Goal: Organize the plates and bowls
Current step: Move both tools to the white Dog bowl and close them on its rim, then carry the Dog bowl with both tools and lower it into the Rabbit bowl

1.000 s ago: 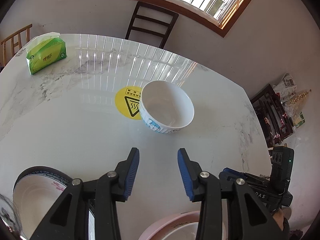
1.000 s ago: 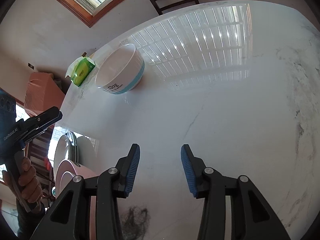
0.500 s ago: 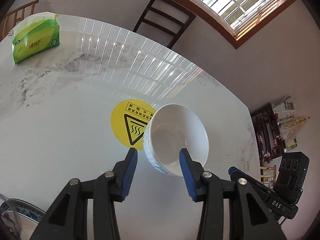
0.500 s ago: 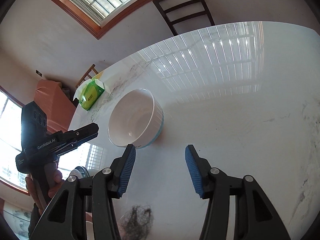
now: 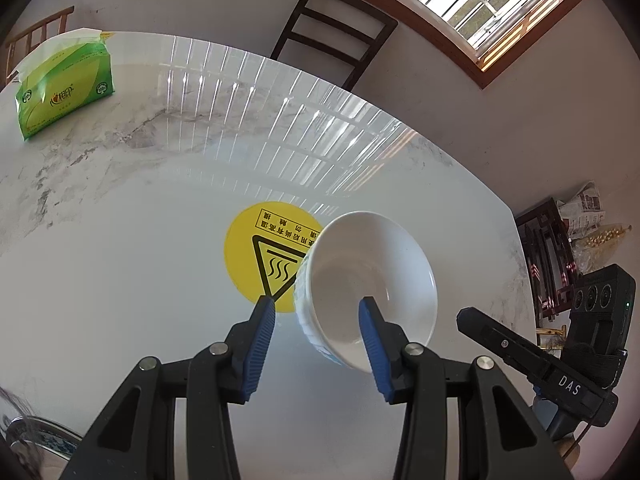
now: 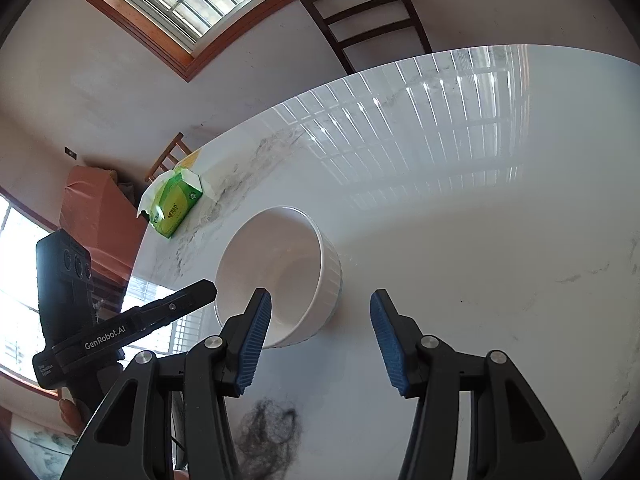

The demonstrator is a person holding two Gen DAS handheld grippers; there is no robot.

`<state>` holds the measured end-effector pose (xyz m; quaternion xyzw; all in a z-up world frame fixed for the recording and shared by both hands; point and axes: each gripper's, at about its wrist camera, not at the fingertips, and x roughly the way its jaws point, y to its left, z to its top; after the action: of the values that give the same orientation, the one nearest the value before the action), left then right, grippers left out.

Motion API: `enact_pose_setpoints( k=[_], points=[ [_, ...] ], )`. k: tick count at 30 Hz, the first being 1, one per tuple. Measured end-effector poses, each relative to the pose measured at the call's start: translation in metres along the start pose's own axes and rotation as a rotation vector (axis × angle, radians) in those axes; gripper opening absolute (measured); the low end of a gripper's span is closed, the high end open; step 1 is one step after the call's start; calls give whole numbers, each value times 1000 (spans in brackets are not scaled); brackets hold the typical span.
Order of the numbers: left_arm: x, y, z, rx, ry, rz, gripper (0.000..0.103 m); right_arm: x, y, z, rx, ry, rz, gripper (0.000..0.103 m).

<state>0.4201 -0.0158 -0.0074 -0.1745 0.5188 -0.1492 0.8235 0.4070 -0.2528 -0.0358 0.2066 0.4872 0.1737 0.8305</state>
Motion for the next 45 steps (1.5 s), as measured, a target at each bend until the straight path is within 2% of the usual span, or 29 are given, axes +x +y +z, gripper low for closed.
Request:
enact_pose_setpoints(
  k=[9,14,15,17,18,19,22,24,34,45],
  points=[
    [4,5,1,-2,15,20,44,15,3,12,0,13,-37,50],
    [10,0,0,31,4,95,44,27,6,13,-13,35,-63,47],
    [13,-2,-2,42,5,123,44,32,6,12,-17,47,-73,43],
    [20,-7,-5,74,13,160,44,44,3,10,-8,88,-82,28],
    [24,-10,-7,95,28,182,38,47,2,8,-2,99,-87,18],
    [28,-13,-9,110,38,186,17,49,2,8,-9,103,-90,14],
    [28,-25,-17,167,29,274,12,44,1,6,-2,100,-70,13],
    [20,-33,-23,197,-2,305,10,38,-1,4,5,99,-50,12],
    [-46,-78,-56,312,-112,337,10,-26,6,-23,33,59,41,12],
    [-118,-119,-119,372,-220,351,10,-91,28,-68,4,24,94,12]
  ],
)
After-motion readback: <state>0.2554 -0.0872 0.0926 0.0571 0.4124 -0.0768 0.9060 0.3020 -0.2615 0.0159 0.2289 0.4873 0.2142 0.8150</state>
